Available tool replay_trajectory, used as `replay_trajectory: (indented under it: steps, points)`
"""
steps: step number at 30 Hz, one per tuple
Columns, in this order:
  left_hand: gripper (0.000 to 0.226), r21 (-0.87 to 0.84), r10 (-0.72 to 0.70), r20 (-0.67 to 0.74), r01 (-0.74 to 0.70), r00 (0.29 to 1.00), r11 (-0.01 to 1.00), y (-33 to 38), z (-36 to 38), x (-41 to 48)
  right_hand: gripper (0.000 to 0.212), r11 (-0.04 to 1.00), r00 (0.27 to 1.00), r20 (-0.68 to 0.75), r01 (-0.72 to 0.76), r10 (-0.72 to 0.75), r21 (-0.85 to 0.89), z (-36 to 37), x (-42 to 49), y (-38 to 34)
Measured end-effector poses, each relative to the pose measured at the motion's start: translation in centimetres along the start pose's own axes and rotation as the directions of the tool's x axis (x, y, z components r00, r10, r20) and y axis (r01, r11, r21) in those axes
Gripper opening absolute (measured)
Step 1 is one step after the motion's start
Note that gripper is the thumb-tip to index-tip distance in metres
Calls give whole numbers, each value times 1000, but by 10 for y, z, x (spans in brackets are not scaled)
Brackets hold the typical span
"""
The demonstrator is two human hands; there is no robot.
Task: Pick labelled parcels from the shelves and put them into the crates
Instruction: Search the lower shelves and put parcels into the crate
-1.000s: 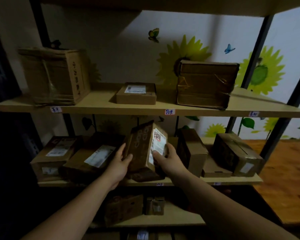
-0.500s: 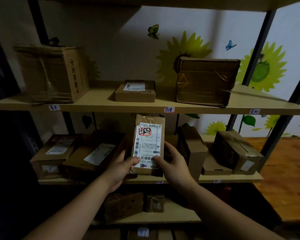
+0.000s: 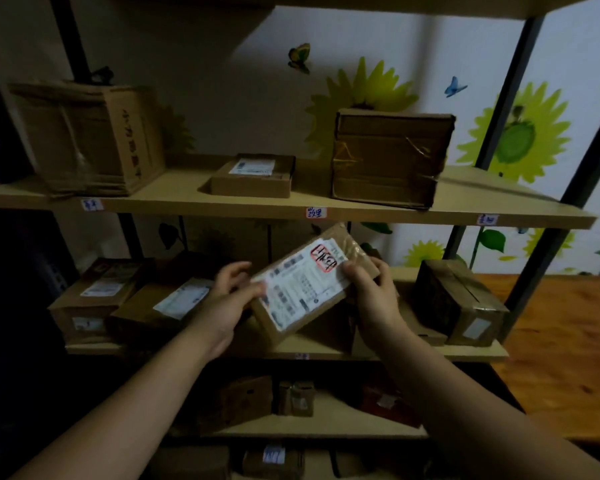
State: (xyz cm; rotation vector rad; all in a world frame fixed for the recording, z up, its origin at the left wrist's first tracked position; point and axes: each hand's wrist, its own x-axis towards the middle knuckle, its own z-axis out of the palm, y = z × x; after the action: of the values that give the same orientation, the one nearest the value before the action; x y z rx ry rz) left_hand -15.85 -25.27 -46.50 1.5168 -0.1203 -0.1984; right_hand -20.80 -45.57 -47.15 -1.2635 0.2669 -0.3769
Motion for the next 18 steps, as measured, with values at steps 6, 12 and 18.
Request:
replay_trajectory:
  steps: [6,12,18]
  points:
    - [87,-310,-121,18,121,992,943,-19,36,-22,35,999,996,-77,-49,50,19,-21,-21,4]
    - [69,-163,-75,129,96,989,982,-10,43,-20,77,976,999,0,46,-47,-213,-81,-66,-8]
    - [57,-76,85,218,-70,972,995,-3,124,-62,54,977,972,-231,4,-54,-212,-139,-137,-9]
